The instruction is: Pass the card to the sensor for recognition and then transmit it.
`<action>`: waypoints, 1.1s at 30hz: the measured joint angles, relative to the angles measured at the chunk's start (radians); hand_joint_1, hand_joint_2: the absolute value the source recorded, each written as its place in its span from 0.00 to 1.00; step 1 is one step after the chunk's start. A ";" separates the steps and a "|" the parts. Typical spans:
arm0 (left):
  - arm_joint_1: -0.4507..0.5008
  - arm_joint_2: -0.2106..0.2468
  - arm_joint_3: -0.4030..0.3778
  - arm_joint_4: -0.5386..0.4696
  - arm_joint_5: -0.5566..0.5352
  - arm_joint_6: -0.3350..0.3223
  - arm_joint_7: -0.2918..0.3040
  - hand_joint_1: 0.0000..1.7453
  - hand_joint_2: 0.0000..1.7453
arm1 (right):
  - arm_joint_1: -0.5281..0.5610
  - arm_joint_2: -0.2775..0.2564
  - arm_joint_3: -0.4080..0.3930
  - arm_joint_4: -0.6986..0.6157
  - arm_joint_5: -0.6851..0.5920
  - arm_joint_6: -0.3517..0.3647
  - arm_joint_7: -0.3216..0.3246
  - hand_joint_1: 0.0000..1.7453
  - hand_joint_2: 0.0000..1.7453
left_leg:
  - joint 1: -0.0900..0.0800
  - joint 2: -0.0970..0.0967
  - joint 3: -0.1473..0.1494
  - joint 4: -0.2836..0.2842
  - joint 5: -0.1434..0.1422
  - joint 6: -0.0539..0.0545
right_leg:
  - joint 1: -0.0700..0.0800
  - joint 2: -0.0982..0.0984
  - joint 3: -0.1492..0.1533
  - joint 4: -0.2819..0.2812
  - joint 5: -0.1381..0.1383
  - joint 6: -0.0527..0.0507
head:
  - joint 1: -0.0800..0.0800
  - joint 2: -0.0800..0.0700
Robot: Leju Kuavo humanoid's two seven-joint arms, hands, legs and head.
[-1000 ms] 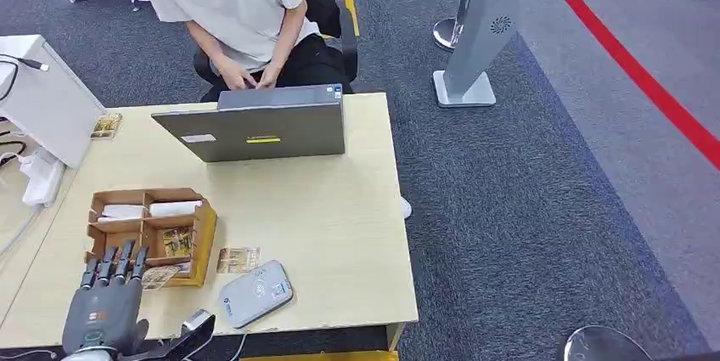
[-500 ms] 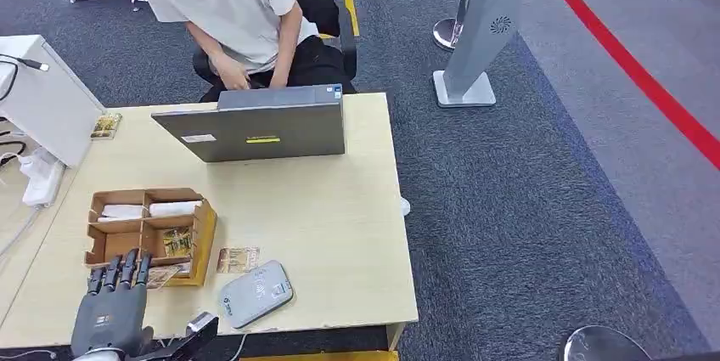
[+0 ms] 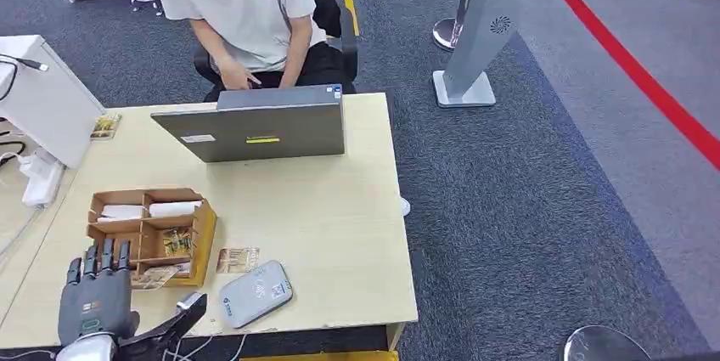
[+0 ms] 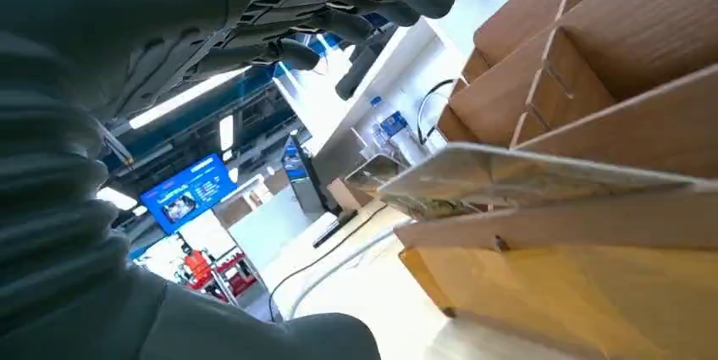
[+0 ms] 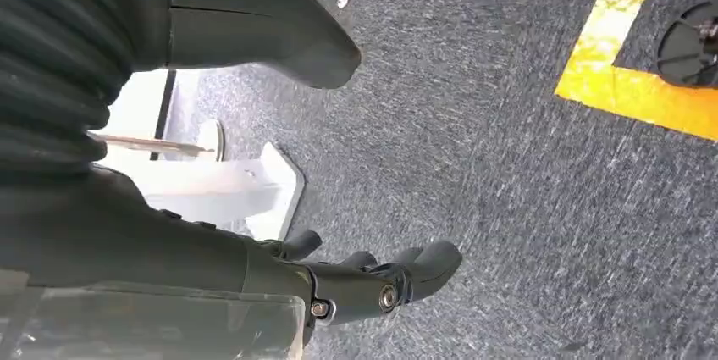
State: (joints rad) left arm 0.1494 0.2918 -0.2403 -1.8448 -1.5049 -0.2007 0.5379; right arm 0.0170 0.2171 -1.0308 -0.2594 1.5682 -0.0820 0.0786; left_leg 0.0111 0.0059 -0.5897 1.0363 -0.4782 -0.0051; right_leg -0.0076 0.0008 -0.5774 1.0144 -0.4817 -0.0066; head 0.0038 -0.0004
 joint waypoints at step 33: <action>-0.032 -0.001 -0.035 0.064 0.000 0.009 0.015 0.00 1.00 | -0.001 0.005 0.021 0.000 0.000 0.003 -0.001 0.00 1.00 | 0.000 0.000 0.000 0.000 0.000 0.000 | 0.000 0.000 0.000 0.000 0.000 0.000 | 0.000 0.000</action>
State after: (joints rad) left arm 0.1173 0.2911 -0.2750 -1.7807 -1.5049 -0.1919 0.5528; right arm 0.0162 0.2216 -1.0101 -0.2594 1.5679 -0.0790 0.0774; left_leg 0.0111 0.0059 -0.5899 1.0363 -0.4782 -0.0051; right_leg -0.0076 0.0008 -0.5777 1.0143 -0.4818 -0.0065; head 0.0042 -0.0004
